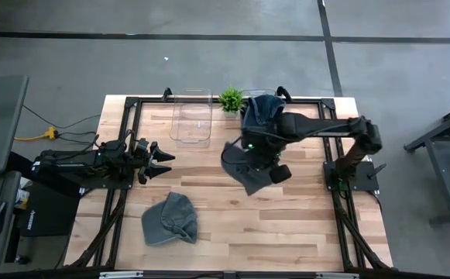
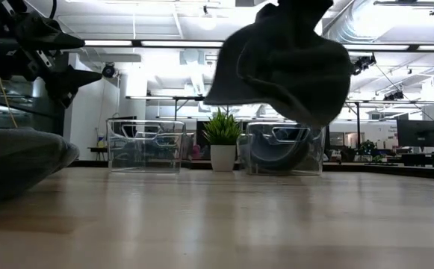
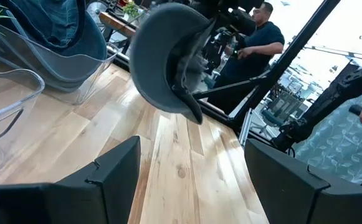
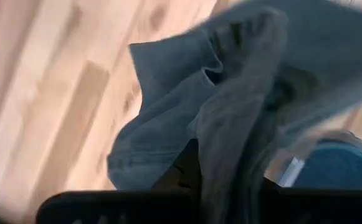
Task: Pick & Place hat
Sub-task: Put the top gray cap into the left transparent bin
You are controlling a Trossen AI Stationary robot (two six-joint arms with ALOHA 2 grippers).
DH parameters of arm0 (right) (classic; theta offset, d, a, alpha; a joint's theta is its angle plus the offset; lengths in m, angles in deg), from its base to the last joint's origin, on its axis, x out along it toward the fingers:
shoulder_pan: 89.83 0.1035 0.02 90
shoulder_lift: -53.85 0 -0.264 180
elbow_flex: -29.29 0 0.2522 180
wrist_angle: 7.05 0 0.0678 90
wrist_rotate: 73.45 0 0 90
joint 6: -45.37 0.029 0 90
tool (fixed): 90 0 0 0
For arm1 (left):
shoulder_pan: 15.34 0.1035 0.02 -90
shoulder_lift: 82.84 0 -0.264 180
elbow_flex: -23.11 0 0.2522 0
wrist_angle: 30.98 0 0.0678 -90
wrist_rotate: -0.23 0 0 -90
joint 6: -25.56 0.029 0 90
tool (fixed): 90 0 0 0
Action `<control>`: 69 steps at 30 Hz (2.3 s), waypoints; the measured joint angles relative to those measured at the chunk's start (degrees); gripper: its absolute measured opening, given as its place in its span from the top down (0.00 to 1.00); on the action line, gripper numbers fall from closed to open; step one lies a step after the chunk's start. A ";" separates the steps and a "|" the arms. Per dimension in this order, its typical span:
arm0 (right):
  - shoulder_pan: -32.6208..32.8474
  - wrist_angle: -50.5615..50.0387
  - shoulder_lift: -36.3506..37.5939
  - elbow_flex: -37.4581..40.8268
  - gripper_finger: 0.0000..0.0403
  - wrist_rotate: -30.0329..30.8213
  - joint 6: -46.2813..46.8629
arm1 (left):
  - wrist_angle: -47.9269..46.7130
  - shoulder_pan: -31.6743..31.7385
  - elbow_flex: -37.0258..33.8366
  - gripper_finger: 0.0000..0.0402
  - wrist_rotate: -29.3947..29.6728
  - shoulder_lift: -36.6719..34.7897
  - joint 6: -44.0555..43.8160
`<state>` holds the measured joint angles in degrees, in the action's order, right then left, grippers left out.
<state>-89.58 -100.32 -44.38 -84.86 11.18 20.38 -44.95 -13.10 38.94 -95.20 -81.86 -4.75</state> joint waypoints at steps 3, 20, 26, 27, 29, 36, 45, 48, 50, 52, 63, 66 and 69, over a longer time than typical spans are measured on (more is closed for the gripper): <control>-0.01 -6.83 -4.37 -6.03 1.00 3.83 -3.82 | 0.00 -0.01 0.01 0.34 0.00 0.00 0.00; 0.15 -10.14 -11.29 -13.43 1.00 14.15 -7.57 | 0.00 0.00 0.00 0.34 0.04 0.00 -0.01; 0.15 -9.30 -11.29 -13.43 1.00 14.66 -6.94 | -0.02 -0.01 0.01 0.34 0.04 0.00 -0.02; 0.14 -9.07 -11.29 -13.43 1.00 14.57 -6.87 | 0.00 -0.01 0.00 0.34 0.04 -0.02 -0.01; 0.15 -8.72 -11.29 -13.43 1.00 14.47 -6.59 | -0.01 -0.01 0.02 0.34 0.05 0.00 0.00; 0.15 -8.53 -11.29 -13.43 1.00 14.84 -5.63 | 0.00 -0.01 0.01 0.34 0.07 -0.01 -0.01; 0.15 -8.49 -11.29 -13.41 1.00 15.10 -0.55 | 0.02 -0.02 0.00 0.34 2.59 -0.02 0.00; 0.15 -8.32 -11.29 -13.41 1.00 15.37 0.84 | 0.04 -0.01 0.00 0.34 4.08 0.00 0.05; 0.15 -7.92 -11.26 -13.41 1.00 15.63 1.78 | 0.04 0.00 0.00 0.34 5.15 -0.02 0.93; 0.14 -7.59 -11.26 -13.41 1.00 15.95 2.83 | 0.04 0.00 0.00 0.34 5.22 -0.02 3.00; 0.14 -6.19 -11.20 -13.37 1.00 15.96 7.00 | -0.43 0.00 0.00 0.34 8.14 0.00 2.86; 0.15 -6.11 -11.20 -13.37 1.00 16.05 7.14 | -0.36 0.00 0.00 0.34 7.85 0.00 2.86; 0.14 -6.03 -11.20 -13.37 1.00 16.40 7.19 | 0.09 0.00 0.00 0.34 7.85 0.00 3.51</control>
<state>-89.44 -106.35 -55.58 -98.22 27.57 27.57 -44.86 -13.10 38.94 -87.35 -81.86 -1.24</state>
